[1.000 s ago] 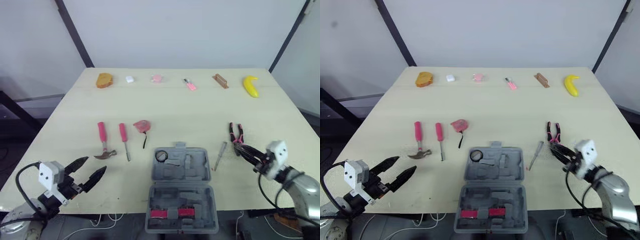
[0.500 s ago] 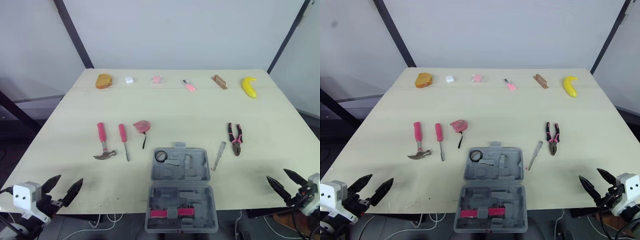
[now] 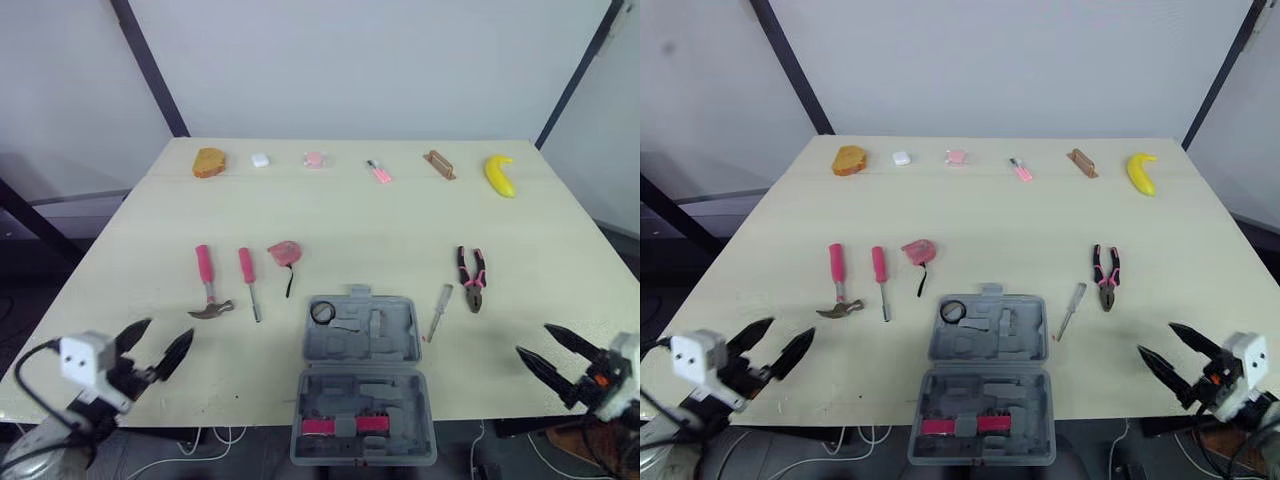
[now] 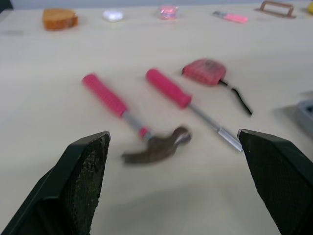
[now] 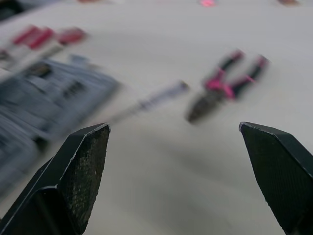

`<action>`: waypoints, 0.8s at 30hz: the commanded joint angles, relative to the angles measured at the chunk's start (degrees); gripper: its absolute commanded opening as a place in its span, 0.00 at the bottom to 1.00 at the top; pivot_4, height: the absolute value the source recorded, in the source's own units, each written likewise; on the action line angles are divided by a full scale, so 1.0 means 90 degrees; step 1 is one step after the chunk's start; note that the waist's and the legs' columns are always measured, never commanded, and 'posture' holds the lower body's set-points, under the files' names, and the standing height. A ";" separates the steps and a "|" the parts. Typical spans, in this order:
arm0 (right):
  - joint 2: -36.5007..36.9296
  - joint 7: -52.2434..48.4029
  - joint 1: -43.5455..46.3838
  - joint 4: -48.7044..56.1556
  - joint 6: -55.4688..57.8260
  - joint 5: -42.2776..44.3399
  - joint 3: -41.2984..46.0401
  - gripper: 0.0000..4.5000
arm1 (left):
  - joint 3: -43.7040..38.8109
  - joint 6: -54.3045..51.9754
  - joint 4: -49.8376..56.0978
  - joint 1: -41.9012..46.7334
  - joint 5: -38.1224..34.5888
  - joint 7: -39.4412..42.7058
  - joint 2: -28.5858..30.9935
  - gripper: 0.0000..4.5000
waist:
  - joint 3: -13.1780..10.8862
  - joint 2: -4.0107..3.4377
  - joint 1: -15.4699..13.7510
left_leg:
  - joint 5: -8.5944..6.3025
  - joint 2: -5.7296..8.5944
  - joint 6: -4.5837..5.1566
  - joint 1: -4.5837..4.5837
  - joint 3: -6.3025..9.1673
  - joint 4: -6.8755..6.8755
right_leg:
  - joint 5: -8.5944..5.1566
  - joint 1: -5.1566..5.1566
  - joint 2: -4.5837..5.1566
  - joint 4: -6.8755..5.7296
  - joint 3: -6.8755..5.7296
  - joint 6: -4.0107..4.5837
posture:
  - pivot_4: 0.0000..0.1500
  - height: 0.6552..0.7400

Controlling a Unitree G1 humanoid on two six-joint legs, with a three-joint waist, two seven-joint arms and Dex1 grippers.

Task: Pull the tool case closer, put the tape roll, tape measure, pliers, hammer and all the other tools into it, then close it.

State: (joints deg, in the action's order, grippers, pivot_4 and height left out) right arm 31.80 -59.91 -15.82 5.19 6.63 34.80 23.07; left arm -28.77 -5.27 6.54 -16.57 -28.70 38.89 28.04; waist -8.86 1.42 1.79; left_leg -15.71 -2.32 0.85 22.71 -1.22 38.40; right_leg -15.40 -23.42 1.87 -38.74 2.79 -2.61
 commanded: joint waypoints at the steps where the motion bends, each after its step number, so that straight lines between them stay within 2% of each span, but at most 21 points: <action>1: 0.0148 -0.0081 0.0119 0.0437 0.0162 0.0154 -0.0093 0.99 | 0.0267 -0.0275 0.0559 0.0127 0.0438 -0.0783 -0.0139 1.00 | 0.0000 0.0001 -0.0010 | 0.0000 0.0004 0.0000 0.0001 0.0001 0.0000 | 0.0000 0.0000 0.0000 0.0001 -0.0001 0.0000 | 1.00 1.00; 7: 0.0258 -0.0436 0.0322 0.0630 0.0101 0.0196 -0.0317 0.99 | 0.0867 -0.1065 0.1243 0.0572 0.0842 -0.1857 -0.0474 1.00 | -0.0001 0.0000 -0.0086 | 0.0000 0.0010 0.0000 0.0002 0.0008 0.0005 | 0.0001 0.0002 -0.0002 -0.0004 -0.0006 -0.0001 | 1.00 1.00; 13: 0.0339 -0.0572 0.0770 0.0888 0.0133 0.0124 -0.0702 0.99 | 0.2034 -0.1950 0.1489 0.1552 0.1578 -0.2975 -0.1145 1.00 | 0.0000 0.0001 -0.0128 | 0.0000 0.0021 0.0000 0.0002 0.0013 0.0015 | 0.0005 0.0009 -0.0007 -0.0005 -0.0006 -0.0006 | 1.00 1.00; 18: 0.0294 -0.0413 0.1009 0.1142 0.0237 0.0169 -0.0900 0.99 | 0.2495 -0.2297 0.0855 0.2383 0.2091 -0.3892 -0.1886 1.00 | 0.0001 -0.0001 -0.0147 | 0.0001 0.0022 0.0000 0.0003 0.0018 0.0015 | 0.0005 0.0009 -0.0011 -0.0008 -0.0009 -0.0006 | 1.00 1.00; 21: 0.0320 -0.0368 0.1058 0.1231 0.0289 0.0190 -0.0967 0.99 | 0.2529 -0.2364 0.0619 0.2661 0.2215 -0.4067 -0.2089 1.00 | 0.0000 0.0001 -0.0149 | 0.0001 0.0025 0.0000 0.0004 0.0025 0.0024 | 0.0007 0.0016 -0.0011 -0.0009 -0.0013 -0.0008 | 1.00 1.00; 24: 0.0326 -0.0281 0.1183 0.1245 0.0340 0.0166 -0.1013 0.99 | 0.2827 -0.2147 -0.0294 0.3306 0.2520 -0.4162 -0.2254 1.00 | 0.0000 0.0001 -0.0158 | 0.0001 0.0025 0.0000 0.0004 0.0027 0.0024 | 0.0007 0.0017 -0.0011 -0.0007 -0.0015 -0.0008 | 1.00 1.00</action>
State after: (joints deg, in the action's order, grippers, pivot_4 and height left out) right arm 34.24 -62.84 -5.80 14.92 9.76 35.60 13.55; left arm -4.85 -26.19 4.99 11.87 -7.34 1.84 8.22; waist -8.86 1.42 0.37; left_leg -15.70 -2.08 0.85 22.76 -0.95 38.63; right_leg -15.34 -23.27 1.77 -38.81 2.62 -2.69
